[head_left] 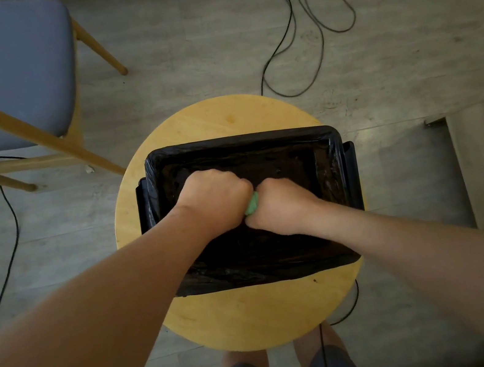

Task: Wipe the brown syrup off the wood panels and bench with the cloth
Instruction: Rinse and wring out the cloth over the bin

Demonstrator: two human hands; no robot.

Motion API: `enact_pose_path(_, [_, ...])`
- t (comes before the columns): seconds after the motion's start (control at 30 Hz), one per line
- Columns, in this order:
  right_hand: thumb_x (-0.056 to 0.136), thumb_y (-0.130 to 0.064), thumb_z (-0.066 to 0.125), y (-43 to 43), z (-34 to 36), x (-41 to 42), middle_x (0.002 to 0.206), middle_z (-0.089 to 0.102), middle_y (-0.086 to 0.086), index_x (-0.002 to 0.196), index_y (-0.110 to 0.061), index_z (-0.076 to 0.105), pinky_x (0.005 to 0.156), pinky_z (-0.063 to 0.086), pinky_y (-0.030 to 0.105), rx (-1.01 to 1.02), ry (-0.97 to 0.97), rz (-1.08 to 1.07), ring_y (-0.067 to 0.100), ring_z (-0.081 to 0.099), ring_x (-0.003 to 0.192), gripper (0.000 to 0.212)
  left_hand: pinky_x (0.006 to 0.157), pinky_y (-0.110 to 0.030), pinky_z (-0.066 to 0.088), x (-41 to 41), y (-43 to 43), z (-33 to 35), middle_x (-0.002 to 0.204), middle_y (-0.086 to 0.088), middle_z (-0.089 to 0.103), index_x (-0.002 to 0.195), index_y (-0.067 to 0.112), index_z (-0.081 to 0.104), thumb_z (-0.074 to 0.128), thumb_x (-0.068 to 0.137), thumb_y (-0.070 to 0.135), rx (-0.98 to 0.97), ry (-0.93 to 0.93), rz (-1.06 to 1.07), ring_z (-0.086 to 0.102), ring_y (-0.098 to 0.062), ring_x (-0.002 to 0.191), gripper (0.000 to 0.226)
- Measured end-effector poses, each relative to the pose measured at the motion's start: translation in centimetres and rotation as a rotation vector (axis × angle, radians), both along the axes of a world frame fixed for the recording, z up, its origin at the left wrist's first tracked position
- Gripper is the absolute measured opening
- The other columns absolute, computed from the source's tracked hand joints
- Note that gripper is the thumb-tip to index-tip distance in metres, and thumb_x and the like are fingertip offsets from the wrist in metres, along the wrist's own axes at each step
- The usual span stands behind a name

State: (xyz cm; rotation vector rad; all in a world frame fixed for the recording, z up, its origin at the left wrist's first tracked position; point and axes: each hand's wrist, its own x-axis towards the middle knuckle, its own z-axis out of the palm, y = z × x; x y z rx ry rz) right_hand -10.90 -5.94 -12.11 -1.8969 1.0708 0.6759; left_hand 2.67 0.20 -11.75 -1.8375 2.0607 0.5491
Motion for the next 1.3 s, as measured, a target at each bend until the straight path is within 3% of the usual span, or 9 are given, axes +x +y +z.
enact_pose_path(0.1, [0.089,-0.036,0.065,0.2,-0.1,-0.4,0.074,0.061,-0.004,0.083,-0.021,0.064,0.058,0.055,0.036,-0.342,-0.088,0.270,0.025,0.066,0.071,0.016,0.062,-0.035,0.050,-0.1,-0.5,0.1,0.076,0.002,0.055,0.079,0.021,0.058,0.059,0.087,0.023,0.201,0.139,0.142,0.057,-0.021,0.069,0.008])
enact_pose_path(0.23, [0.093,-0.033,0.061,0.5,-0.4,-0.6,0.080,0.067,0.004,0.097,-0.014,0.065,0.056,0.040,0.033,-0.572,-0.159,0.517,0.030,0.067,0.070,0.020,0.055,-0.031,0.047,0.2,-0.9,0.1,0.076,-0.005,0.062,0.078,0.016,0.061,0.059,0.088,0.020,0.477,0.344,0.283,0.060,-0.021,0.065,0.010])
enact_pose_path(0.37, [0.095,-0.028,0.057,-0.6,0.6,-0.2,0.078,0.070,0.004,0.097,-0.013,0.066,0.053,0.041,0.032,-0.633,-0.199,0.661,0.030,0.069,0.068,0.018,0.048,-0.033,0.050,0.6,-1.4,0.3,0.069,-0.010,0.058,0.079,0.008,0.060,0.070,0.083,0.019,0.706,0.475,0.461,0.057,-0.029,0.057,0.015])
enact_pose_path(0.57, [0.099,-0.031,0.051,-2.2,5.3,0.5,0.079,0.068,0.002,0.101,-0.014,0.063,0.054,0.039,0.032,-0.622,-0.160,0.701,0.029,0.065,0.067,0.020,0.048,-0.027,0.019,1.9,-3.0,3.7,0.055,-0.001,0.030,0.065,0.018,0.043,0.068,0.085,0.007,0.954,0.657,0.609,0.021,-0.016,0.047,0.034])
enact_pose_path(0.67, [0.099,-0.032,0.051,-2.1,8.0,0.7,0.073,0.062,-0.001,0.097,-0.014,0.060,0.051,0.036,0.031,-0.645,-0.126,0.704,0.027,0.053,0.058,0.020,0.050,-0.028,0.015,2.3,-3.2,6.5,0.056,-0.001,0.027,0.060,0.021,0.038,0.066,0.086,0.006,1.001,0.682,0.603,0.017,-0.017,0.049,0.041])
enact_pose_path(0.87, [0.099,-0.035,0.052,-1.3,11.0,1.5,0.078,0.069,0.001,0.097,-0.013,0.062,0.051,0.034,0.033,-0.714,-0.172,0.713,0.029,0.067,0.068,0.025,0.046,-0.026,0.014,3.7,-2.6,9.4,0.057,0.000,0.027,0.061,0.021,0.035,0.063,0.087,0.005,1.055,0.710,0.610,0.016,-0.015,0.049,0.042])
enact_pose_path(1.13, [0.096,-0.033,0.062,1.0,9.1,3.1,0.066,0.065,-0.001,0.089,-0.013,0.064,0.043,0.029,0.027,-0.733,-0.276,0.760,0.023,0.058,0.050,0.022,0.040,-0.020,0.013,6.5,-1.0,8.5,0.059,0.004,0.025,0.060,0.021,0.040,0.062,0.096,0.010,1.319,0.686,0.591,0.017,-0.009,0.045,0.043])
enact_pose_path(1.23, [0.093,-0.034,0.067,1.2,7.2,2.9,0.074,0.068,0.001,0.096,-0.013,0.062,0.045,0.036,0.030,-0.708,-0.276,0.710,0.027,0.067,0.061,0.021,0.041,-0.019,0.020,6.1,-0.6,7.6,0.059,0.002,0.037,0.070,0.016,0.048,0.068,0.094,0.012,1.230,0.662,0.582,0.026,-0.010,0.046,0.032])
enact_pose_path(1.3, [0.093,-0.037,0.067,1.2,6.4,2.3,0.088,0.063,0.003,0.113,-0.015,0.052,0.053,0.043,0.035,-0.538,-0.156,0.587,0.028,0.067,0.076,0.033,0.044,-0.022,0.040,4.8,-0.4,6.7,0.064,-0.001,0.052,0.085,0.011,0.057,0.075,0.090,0.019,0.980,0.521,0.497,0.042,-0.014,0.049,0.021])
